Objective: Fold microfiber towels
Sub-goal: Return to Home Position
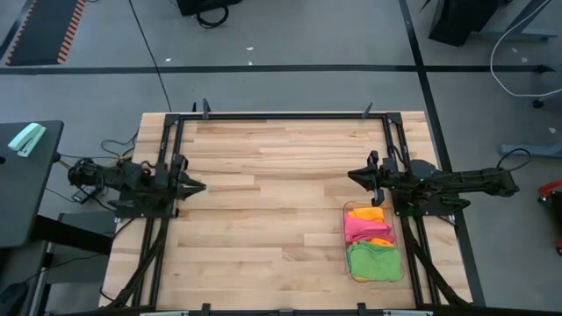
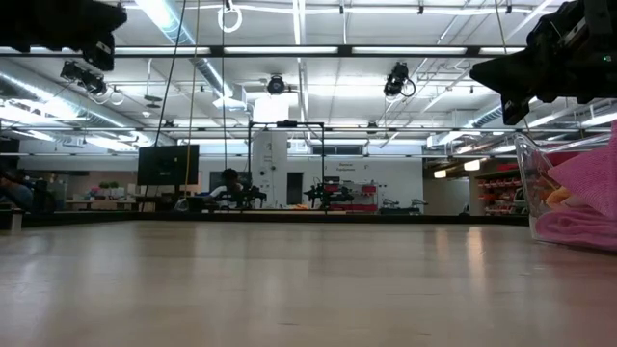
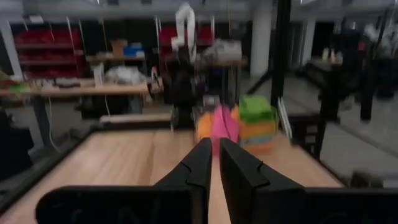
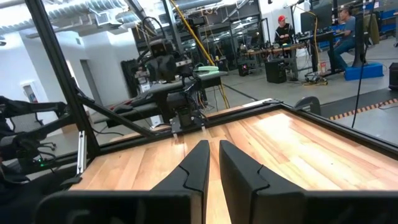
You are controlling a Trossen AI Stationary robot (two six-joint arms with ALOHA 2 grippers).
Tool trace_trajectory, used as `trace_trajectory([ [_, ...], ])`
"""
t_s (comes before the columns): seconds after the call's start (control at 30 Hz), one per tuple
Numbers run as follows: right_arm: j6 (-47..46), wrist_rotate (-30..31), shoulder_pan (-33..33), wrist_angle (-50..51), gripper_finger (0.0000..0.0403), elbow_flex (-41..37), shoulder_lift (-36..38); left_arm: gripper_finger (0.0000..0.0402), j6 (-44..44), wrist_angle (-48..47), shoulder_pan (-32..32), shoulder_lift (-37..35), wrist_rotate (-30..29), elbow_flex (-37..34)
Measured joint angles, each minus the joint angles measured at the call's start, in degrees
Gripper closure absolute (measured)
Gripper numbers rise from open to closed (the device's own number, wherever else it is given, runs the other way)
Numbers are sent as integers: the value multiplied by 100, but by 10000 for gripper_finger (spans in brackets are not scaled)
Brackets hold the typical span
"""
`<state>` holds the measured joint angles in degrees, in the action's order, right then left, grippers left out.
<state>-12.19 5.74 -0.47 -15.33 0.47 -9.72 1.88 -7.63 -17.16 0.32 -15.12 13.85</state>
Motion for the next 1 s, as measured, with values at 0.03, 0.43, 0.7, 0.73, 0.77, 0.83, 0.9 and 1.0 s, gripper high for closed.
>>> trace_trajectory([
  [0.03,0,0,0,0,359,0,0,361,-13,-149,8,0,6,0],
  [0.43,0,0,0,0,359,0,0,373,608,-368,8,4,-6,-219],
  [0.7,0,0,0,1,359,0,0,361,602,-946,8,4,-6,-227],
  [0.73,0,0,0,1,359,0,0,362,593,-995,8,4,-6,-227],
  [0.77,0,0,0,0,359,0,0,363,583,-1043,8,4,-6,-227],
  [0.83,0,0,0,2,359,0,0,366,604,-1079,8,4,-6,-227],
  [0.9,0,0,0,2,359,0,0,369,657,-1070,8,4,-6,-227],
  [1.0,0,0,0,1,359,0,0,373,757,-1096,8,4,-6,-227],
])
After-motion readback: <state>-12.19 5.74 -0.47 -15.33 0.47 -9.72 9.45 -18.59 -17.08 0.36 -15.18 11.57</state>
